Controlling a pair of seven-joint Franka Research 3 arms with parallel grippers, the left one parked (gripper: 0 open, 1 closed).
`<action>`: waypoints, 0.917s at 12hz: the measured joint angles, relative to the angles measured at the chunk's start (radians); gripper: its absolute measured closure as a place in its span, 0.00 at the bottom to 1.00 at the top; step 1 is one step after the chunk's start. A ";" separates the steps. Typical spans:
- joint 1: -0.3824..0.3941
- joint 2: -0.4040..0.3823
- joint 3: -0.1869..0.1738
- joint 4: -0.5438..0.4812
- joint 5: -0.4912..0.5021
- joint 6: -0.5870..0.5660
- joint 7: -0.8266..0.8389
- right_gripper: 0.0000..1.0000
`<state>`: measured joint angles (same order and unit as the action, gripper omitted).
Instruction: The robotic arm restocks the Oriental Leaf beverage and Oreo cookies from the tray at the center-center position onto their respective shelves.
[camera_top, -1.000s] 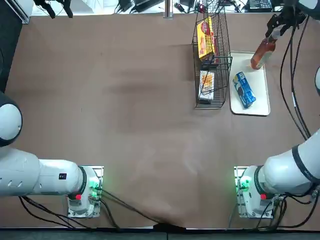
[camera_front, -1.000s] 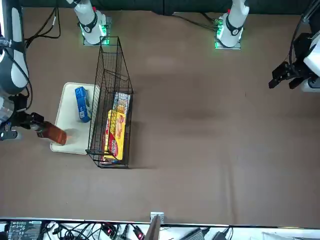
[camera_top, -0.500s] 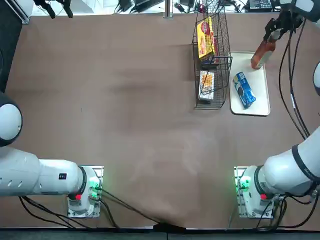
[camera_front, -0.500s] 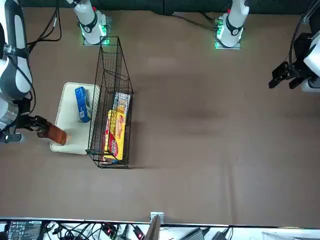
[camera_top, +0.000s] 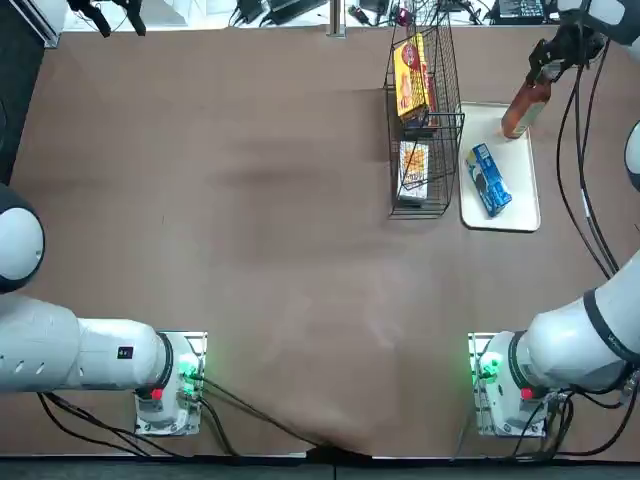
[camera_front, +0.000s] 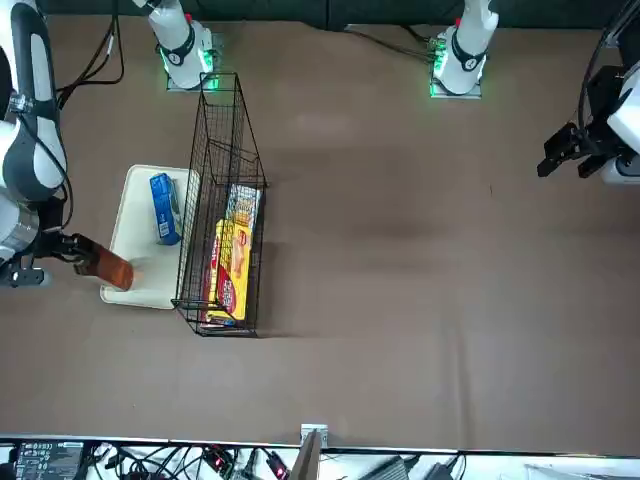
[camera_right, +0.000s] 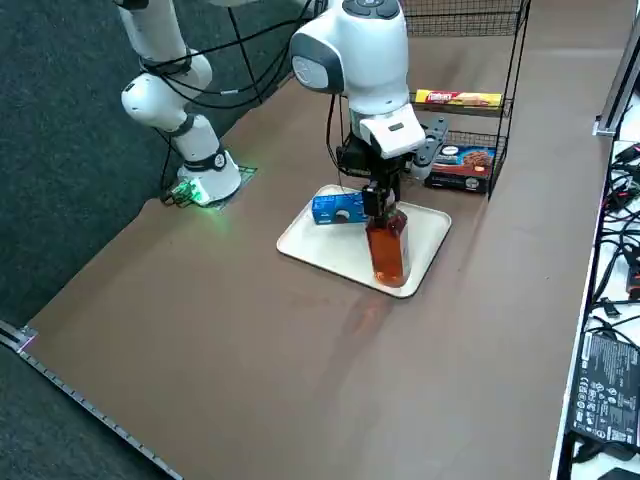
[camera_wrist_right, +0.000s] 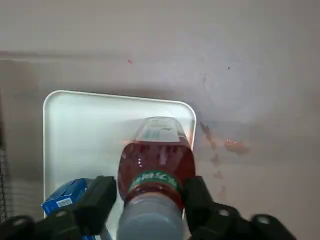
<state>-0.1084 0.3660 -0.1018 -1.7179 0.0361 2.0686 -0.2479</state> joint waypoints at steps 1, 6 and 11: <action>-0.001 0.000 0.000 0.000 0.000 0.000 0.001 0.33; -0.006 -0.002 -0.002 0.003 -0.001 -0.005 0.009 0.41; 0.005 -0.018 0.016 0.074 0.016 -0.109 0.094 0.41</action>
<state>-0.1031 0.3480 -0.0862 -1.6435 0.0517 1.9598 -0.1538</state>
